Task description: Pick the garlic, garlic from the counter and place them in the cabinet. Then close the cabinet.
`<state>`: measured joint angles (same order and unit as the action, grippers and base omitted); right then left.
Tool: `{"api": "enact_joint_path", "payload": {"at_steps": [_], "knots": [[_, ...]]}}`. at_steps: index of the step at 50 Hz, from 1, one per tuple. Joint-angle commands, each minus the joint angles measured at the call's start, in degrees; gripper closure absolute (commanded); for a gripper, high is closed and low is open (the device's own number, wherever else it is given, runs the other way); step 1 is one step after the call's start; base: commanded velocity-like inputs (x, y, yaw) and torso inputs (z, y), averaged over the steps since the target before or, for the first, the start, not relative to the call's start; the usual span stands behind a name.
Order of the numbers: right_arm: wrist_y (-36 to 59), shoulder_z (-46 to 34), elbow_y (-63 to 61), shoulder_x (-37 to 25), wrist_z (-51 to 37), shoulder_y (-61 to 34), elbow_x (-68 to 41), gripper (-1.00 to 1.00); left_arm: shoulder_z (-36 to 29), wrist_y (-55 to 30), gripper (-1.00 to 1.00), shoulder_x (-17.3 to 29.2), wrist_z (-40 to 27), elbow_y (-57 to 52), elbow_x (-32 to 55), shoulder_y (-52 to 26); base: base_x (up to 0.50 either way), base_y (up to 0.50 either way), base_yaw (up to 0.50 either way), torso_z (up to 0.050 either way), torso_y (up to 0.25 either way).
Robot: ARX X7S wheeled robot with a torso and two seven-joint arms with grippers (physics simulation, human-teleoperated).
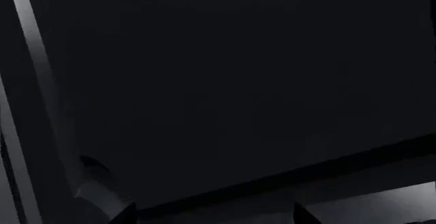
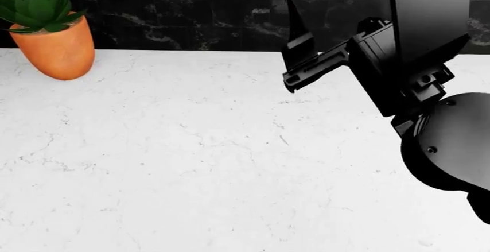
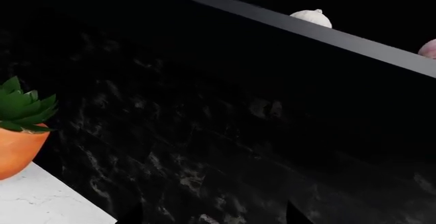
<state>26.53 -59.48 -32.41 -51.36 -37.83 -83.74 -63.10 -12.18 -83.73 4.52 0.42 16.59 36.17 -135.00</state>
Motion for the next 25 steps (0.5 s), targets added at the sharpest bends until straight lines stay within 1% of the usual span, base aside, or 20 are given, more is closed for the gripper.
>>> {"api": "enact_joint_path", "payload": {"at_steps": [1, 3, 9, 25], "knots": [[-0.6, 0.4, -1.0, -2.0, -0.7, 0.9, -0.3, -1.0, -8.4, -0.1, -1.0, -4.3, 11.1, 8.8, -4.9, 0.1, 0.0, 0.0, 0.0, 0.0, 0.0], [-0.7, 0.5, -1.1, -2.2, -0.8, 1.0, -0.4, -1.0, -9.3, 0.5, -1.0, -4.4, 11.8, 9.8, -5.3, 0.0, 0.0, 0.0, 0.0, 0.0, 0.0], [-1.4, 0.5, -1.2, -2.8, -0.8, 1.8, 0.0, -1.0, -12.7, 3.4, -1.0, -4.5, 10.9, 13.8, -2.2, 0.0, 0.0, 0.0, 0.0, 0.0, 0.0], [-2.9, 0.9, -1.5, -4.3, -0.9, 3.5, 0.5, -1.0, -20.5, 10.6, -1.0, -4.5, 5.7, 21.4, 7.9, 0.0, 0.0, 0.0, 0.0, 0.0, 0.0]]}}
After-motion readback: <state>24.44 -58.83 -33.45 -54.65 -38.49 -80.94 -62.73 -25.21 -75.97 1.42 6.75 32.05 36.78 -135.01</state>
